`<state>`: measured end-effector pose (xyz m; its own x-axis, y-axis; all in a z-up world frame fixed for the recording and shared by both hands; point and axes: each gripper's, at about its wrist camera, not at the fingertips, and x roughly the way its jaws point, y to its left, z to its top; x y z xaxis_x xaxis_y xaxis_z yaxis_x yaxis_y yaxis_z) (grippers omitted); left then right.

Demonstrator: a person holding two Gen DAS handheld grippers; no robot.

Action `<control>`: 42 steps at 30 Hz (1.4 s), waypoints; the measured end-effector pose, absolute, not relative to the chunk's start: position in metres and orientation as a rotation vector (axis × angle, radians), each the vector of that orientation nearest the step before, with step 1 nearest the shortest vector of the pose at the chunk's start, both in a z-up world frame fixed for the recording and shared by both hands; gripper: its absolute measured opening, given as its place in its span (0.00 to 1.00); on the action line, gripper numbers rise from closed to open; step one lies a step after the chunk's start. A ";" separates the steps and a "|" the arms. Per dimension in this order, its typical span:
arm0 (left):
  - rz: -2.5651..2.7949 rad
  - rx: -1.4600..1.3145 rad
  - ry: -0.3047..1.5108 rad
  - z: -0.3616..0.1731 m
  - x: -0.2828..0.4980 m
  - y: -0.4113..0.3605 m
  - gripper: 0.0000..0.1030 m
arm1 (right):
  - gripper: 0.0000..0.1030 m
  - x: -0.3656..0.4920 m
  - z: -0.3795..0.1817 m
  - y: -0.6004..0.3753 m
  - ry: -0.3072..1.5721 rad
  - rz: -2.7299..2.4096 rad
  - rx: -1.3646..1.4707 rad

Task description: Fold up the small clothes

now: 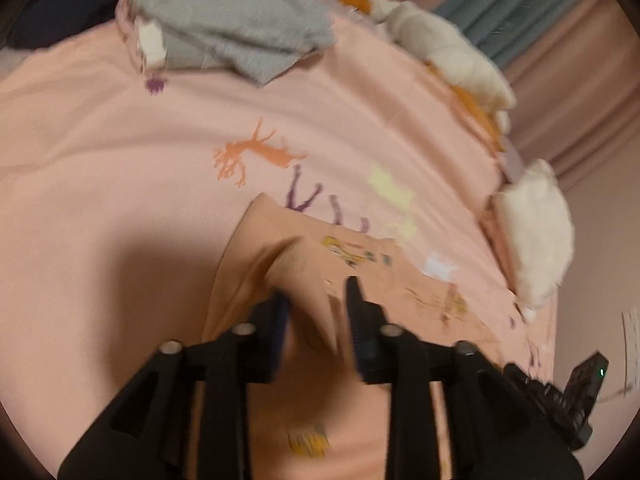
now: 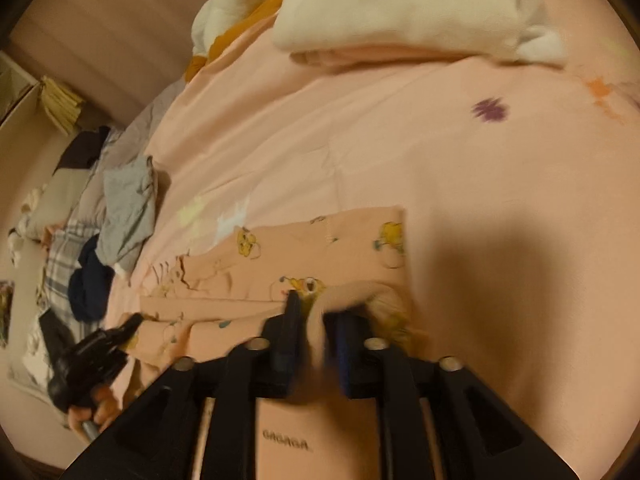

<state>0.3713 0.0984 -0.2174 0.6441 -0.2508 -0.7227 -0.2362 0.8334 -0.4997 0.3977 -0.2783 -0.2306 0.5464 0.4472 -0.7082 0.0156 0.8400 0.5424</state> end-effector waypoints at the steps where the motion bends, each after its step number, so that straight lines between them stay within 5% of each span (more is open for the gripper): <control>1: -0.018 -0.580 0.875 -0.209 0.363 0.096 0.34 | 0.48 0.392 -0.224 -0.282 0.957 0.250 0.518; 2: -0.033 -0.552 0.859 -0.200 0.354 0.093 0.34 | 0.55 0.385 -0.217 -0.285 0.933 0.232 0.501; 9: -0.048 -0.451 0.875 -0.185 0.324 0.076 0.25 | 0.53 0.350 -0.177 -0.299 0.832 0.257 0.441; 11: -0.056 -0.431 0.895 -0.188 0.320 0.071 0.19 | 0.36 0.344 -0.172 -0.289 0.821 0.265 0.362; 16: -0.091 -0.390 0.941 -0.195 0.318 0.057 0.11 | 0.14 0.340 -0.179 -0.256 0.876 0.281 0.198; 24: -0.103 -0.430 1.010 -0.232 0.357 0.045 0.11 | 0.14 0.365 -0.234 -0.229 1.029 0.296 0.162; 31: -0.029 -0.579 0.906 -0.224 0.429 0.061 0.11 | 0.14 0.443 -0.226 -0.228 0.897 0.175 0.224; 36: -0.001 -0.551 0.804 -0.194 0.399 0.081 0.20 | 0.21 0.421 -0.194 -0.260 0.781 0.229 0.355; 42: 0.005 -0.555 0.940 -0.203 0.330 0.098 0.60 | 0.45 0.369 -0.197 -0.277 0.878 0.209 0.361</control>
